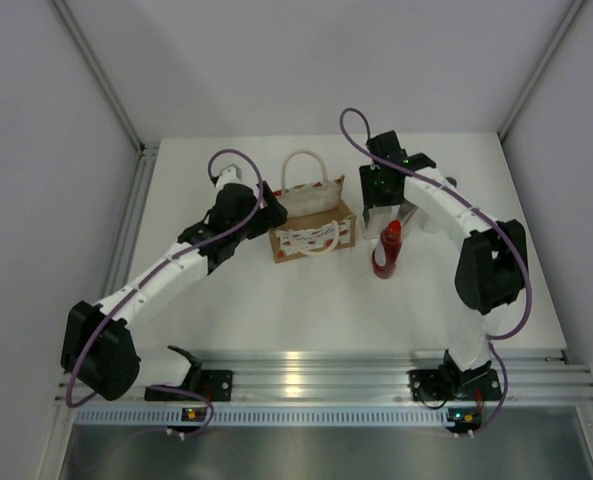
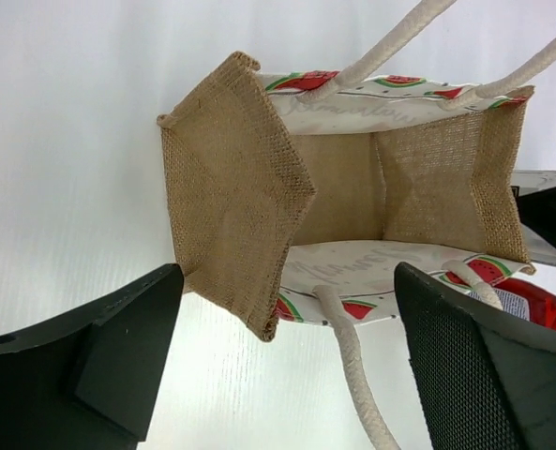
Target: Take the personal care products out of the canvas bag
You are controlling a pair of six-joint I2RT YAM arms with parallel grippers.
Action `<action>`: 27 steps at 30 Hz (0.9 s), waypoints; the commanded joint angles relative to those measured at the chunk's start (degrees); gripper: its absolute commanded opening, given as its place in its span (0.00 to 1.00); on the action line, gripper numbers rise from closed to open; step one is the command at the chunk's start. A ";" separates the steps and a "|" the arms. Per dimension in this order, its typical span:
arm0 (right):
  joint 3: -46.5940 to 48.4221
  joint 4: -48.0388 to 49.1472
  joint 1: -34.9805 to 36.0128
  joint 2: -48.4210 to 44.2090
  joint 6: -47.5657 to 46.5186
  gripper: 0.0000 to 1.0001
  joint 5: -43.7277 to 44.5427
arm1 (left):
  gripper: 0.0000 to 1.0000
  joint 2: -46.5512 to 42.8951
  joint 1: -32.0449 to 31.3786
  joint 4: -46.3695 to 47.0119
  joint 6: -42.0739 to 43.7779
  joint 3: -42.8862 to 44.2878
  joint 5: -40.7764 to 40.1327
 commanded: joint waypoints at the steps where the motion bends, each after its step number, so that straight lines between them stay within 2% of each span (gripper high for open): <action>1: 2.06 7.27 0.75 -3.12 0.40 0.48 0.65 | 0.99 -3.85 0.16 -3.05 3.63 5.26 -2.02; 6: 2.59 7.27 0.75 -3.12 0.40 0.51 0.48 | 0.98 -9.73 0.07 -11.22 6.89 9.75 -5.27; 10: 3.11 7.01 0.75 -3.91 0.32 0.60 0.30 | 0.98 -15.53 0.16 -16.15 9.96 11.77 -8.79; 11: 3.12 7.01 0.75 -4.17 0.32 0.93 0.21 | 0.98 -17.72 0.07 -17.03 10.40 11.86 -9.49; 12: 3.12 7.01 0.75 -4.61 0.32 0.99 0.13 | 0.99 -18.87 0.07 -17.82 10.84 11.86 -10.63; 21: 5.05 4.81 0.75 -10.58 -0.30 1.00 1.44 | 0.98 -27.31 0.16 -30.39 15.94 12.21 -17.13; 27: 4.70 4.46 0.75 -19.98 -1.97 0.99 1.79 | 0.99 -28.81 0.16 -37.41 20.42 13.00 -24.96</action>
